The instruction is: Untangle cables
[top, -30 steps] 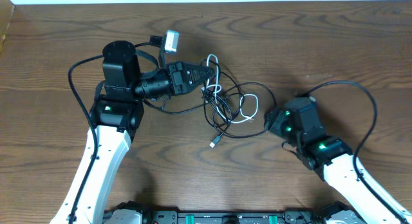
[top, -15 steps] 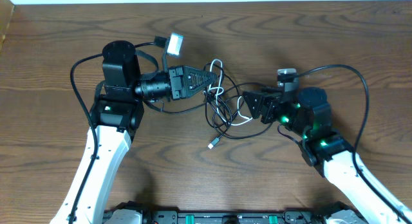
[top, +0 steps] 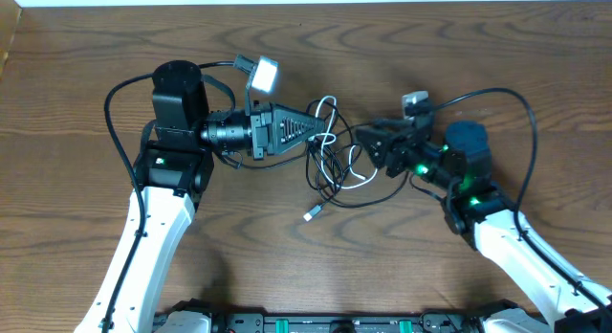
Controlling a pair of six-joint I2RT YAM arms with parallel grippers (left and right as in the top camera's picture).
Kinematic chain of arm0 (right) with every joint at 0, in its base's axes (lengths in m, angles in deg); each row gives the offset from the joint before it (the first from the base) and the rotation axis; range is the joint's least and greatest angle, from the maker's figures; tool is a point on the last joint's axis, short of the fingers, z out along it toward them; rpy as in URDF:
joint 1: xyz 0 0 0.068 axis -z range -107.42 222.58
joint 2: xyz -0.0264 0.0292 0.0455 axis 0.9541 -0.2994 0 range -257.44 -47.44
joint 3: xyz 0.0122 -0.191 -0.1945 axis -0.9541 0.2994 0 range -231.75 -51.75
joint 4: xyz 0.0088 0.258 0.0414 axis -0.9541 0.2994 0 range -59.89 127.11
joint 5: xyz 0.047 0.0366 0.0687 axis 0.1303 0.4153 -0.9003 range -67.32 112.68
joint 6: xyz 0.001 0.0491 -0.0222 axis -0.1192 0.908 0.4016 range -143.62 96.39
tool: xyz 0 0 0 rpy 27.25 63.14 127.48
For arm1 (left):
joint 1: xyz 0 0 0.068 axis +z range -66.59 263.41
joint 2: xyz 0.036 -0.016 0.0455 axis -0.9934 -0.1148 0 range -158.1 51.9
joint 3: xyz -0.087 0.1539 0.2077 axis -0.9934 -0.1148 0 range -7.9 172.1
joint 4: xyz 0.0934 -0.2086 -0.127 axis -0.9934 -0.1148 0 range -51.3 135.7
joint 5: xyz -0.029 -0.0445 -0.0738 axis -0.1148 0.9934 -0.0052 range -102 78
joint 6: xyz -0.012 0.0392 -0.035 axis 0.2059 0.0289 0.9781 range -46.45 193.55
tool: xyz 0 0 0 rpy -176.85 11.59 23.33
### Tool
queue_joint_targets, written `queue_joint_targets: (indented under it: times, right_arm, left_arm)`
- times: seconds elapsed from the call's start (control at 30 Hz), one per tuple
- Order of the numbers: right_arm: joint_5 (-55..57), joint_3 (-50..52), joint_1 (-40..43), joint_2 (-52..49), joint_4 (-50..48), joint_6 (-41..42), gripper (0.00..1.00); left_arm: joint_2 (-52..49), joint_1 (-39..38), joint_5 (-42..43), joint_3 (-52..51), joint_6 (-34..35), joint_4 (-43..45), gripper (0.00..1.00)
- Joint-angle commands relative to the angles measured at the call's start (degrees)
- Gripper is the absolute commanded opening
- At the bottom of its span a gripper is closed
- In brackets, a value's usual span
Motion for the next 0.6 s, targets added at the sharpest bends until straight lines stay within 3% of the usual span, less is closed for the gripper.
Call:
queue_joint_targets:
  times: [0.0,0.17,0.3,0.57]
  right_arm:
    - [-14.4,-0.1,4.9,0.5,-3.0,17.9,0.44]
    - [-30.4,-0.1,11.3,0.5,-19.3,35.8,0.43]
    - [-30.4,-0.1,10.5,0.5,-26.6,51.6,0.42]
    - [-24.3,-0.1,3.8,0.5,-28.8,66.3,0.45]
  left_arm:
    - [-0.1,0.0,2.0,0.6,-6.8,0.1,0.08]
    - [-0.2,0.0,1.9,0.6,-9.9,0.1,0.08]
    - [-0.9,0.0,2.0,0.6,-9.9,0.1,0.08]
    - [-3.2,0.0,2.2,0.6,-10.0,0.1,0.08]
